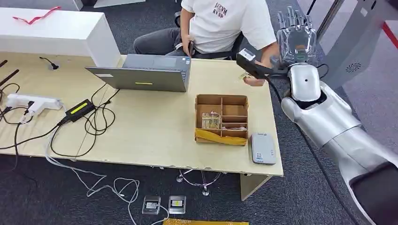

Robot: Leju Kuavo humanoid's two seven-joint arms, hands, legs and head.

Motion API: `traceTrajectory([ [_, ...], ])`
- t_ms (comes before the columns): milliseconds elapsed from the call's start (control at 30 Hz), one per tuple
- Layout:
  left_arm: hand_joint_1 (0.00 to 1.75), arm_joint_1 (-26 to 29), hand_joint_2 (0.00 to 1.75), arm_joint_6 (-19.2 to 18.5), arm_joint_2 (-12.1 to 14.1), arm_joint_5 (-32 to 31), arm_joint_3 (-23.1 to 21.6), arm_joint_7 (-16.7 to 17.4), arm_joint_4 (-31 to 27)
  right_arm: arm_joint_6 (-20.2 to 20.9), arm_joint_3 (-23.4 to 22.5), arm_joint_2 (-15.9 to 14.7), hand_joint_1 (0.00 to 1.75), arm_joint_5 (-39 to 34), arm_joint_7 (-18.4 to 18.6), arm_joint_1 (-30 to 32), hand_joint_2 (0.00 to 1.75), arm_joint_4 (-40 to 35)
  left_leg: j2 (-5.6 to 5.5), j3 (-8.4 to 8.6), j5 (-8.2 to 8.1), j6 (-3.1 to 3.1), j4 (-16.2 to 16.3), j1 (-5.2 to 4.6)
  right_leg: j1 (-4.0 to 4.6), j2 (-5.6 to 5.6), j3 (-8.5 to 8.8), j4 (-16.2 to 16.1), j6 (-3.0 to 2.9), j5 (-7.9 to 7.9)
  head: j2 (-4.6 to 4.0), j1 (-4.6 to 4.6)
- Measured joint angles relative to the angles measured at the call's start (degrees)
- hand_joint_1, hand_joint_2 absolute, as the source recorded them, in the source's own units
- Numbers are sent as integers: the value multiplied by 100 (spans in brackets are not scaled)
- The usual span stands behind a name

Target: Pass the card to the sensor for recognition and then transmit it.

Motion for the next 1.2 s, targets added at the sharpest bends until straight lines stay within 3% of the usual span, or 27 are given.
traceTrajectory([
  [67,0,8,175,2,-2,-57,4,-11,2,-525,-124,-2,0,-717,-236,145,175,-83,0,2,0,0,0,0,0,0,2,0,0,0,0,0],
  [133,0,29,175,4,-7,-109,11,-52,9,-790,-330,-6,0,-1355,-404,385,175,-316,1,4,0,0,0,0,0,0,2,0,0,0,2,0],
  [333,0,123,175,4,-11,-241,131,-179,61,-867,-722,-122,0,-2784,-1288,1493,175,-1649,6,9,-2,0,0,4,6,1,5,-3,-3,-3,0,2],
  [467,0,180,175,4,-11,-134,225,-234,107,-688,-804,-218,0,-2557,-1493,2575,175,-2884,9,6,-7,-9,0,8,8,2,-1,-2,-6,-4,0,2],
  [667,0,196,175,4,-22,-127,293,-210,160,-268,-842,-367,0,-1747,-1388,3431,175,-3895,13,6,-10,-13,-1,10,10,5,0,-3,-6,-4,0,0],
  [900,0,198,175,4,-35,-160,304,-131,181,86,-842,-468,0,-1029,-1273,3838,175,-4323,14,7,-10,-14,-1,9,10,7,1,-3,-6,-4,0,2],
  [1200,0,196,175,4,-68,-83,323,-131,197,545,-833,-485,0,-397,-973,3861,175,-4321,14,5,-10,-14,-1,10,10,5,1,-3,-6,-4,0,0],
])
